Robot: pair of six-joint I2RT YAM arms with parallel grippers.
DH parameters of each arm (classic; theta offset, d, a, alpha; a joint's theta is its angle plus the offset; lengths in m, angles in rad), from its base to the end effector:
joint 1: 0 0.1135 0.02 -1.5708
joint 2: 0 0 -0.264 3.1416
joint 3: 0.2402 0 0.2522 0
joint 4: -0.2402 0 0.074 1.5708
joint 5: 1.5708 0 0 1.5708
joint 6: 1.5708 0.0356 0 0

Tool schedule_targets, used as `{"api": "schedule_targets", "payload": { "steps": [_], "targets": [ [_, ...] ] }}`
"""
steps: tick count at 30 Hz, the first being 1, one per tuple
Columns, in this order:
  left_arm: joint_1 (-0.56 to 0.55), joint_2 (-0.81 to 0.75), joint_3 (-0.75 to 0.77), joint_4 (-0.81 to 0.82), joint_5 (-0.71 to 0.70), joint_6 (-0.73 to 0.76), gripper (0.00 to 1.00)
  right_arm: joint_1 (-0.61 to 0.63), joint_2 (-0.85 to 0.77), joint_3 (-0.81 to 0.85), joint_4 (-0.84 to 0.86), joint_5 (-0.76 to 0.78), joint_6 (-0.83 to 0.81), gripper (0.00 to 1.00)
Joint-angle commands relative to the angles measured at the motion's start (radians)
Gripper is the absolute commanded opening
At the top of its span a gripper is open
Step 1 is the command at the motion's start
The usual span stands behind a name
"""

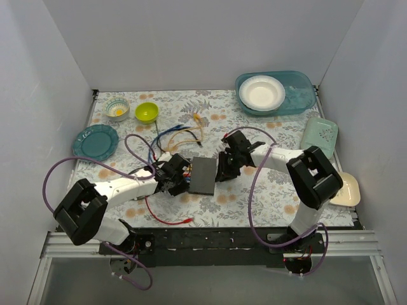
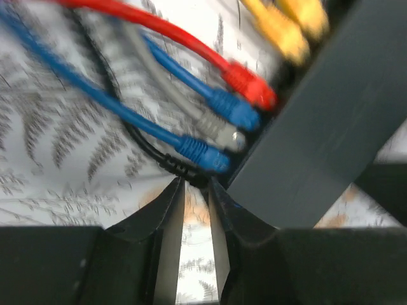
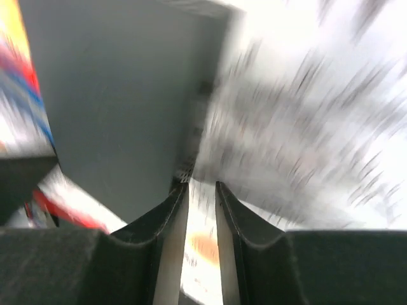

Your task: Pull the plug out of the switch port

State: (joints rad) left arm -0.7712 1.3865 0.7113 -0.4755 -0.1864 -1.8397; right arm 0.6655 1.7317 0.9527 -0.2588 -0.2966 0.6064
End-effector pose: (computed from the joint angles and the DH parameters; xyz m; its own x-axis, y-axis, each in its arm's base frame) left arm 0.1801 -0.1659 0.1672 -0.4341 -0.8992 -0.0548 -0.7988 0.4123 -0.4381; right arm 0.2560 0.2142 0.1516 -0.9598 -0.0605 -0.2741 -0.1951 0.8459 0.4964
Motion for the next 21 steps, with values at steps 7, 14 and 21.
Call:
{"api": "schedule_targets", "payload": {
  "steps": [7, 14, 21],
  "targets": [
    [-0.089, -0.046, 0.031, -0.047, 0.126, -0.098, 0.22, -0.044, 0.128, 0.224, 0.066, 0.123, -0.016, 0.33],
    [-0.071, -0.145, 0.216, -0.245, -0.134, -0.104, 0.5, -0.04, -0.118, 0.176, -0.002, 0.244, -0.042, 0.4],
    [0.146, -0.062, 0.278, -0.17, -0.11, 0.026, 0.59, 0.067, -0.371, -0.027, 0.004, 0.197, -0.06, 0.38]
  ]
}}
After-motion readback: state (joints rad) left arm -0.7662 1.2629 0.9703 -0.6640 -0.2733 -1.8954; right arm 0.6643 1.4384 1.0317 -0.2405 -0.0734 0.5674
